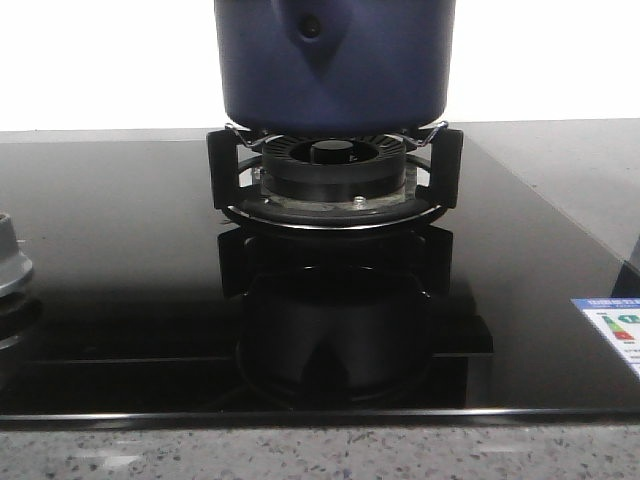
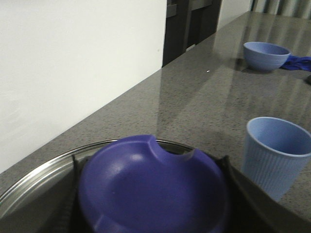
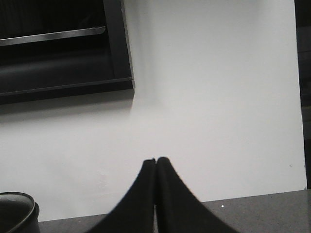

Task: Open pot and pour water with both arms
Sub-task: 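Lower the blue-knobbed glass lid onto the pot with the left gripper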

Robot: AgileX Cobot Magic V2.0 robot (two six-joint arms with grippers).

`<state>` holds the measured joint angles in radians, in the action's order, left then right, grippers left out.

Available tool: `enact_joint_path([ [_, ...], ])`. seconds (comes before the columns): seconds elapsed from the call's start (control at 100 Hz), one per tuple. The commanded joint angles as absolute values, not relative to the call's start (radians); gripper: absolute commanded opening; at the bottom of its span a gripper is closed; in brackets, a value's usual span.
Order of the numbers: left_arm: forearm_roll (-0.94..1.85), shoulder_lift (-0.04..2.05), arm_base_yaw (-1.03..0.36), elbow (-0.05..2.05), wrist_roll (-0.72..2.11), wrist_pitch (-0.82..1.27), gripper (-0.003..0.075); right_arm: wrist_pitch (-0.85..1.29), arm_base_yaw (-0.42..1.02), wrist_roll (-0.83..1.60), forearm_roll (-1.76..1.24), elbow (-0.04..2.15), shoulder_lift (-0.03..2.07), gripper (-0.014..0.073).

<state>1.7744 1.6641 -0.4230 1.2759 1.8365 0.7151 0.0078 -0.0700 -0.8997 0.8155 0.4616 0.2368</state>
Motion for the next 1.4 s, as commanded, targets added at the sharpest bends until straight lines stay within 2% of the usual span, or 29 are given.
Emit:
enact_joint_path([
  [0.0, 1.839, 1.616, -0.430, 1.312, 1.843, 0.736, 0.0251, -0.054, -0.066, -0.893, 0.819, 0.486, 0.247, -0.0069],
  [0.78, 1.839, 1.616, -0.430, 1.312, 1.843, 0.791, 0.0255, -0.069, -0.066, -0.893, 0.819, 0.486, 0.247, -0.0069],
  [0.84, 1.839, 1.616, -0.430, 1.312, 1.843, 0.791, 0.0281, -0.069, -0.066, -0.893, 0.819, 0.486, 0.247, -0.0069],
  [0.95, 1.839, 1.616, -0.430, 1.312, 1.843, 0.789, 0.0413, -0.069, -0.066, -0.893, 0.819, 0.486, 0.247, -0.0069],
  [1.05, 1.839, 1.616, -0.430, 1.312, 1.843, 0.789, 0.0485, -0.069, -0.066, -0.893, 0.819, 0.486, 0.247, -0.0069],
  [1.39, 1.854, 1.589, -0.430, 1.365, 1.836, 0.799, 0.0495, -0.069, -0.066, -0.893, 0.819, 0.486, 0.247, -0.0069],
])
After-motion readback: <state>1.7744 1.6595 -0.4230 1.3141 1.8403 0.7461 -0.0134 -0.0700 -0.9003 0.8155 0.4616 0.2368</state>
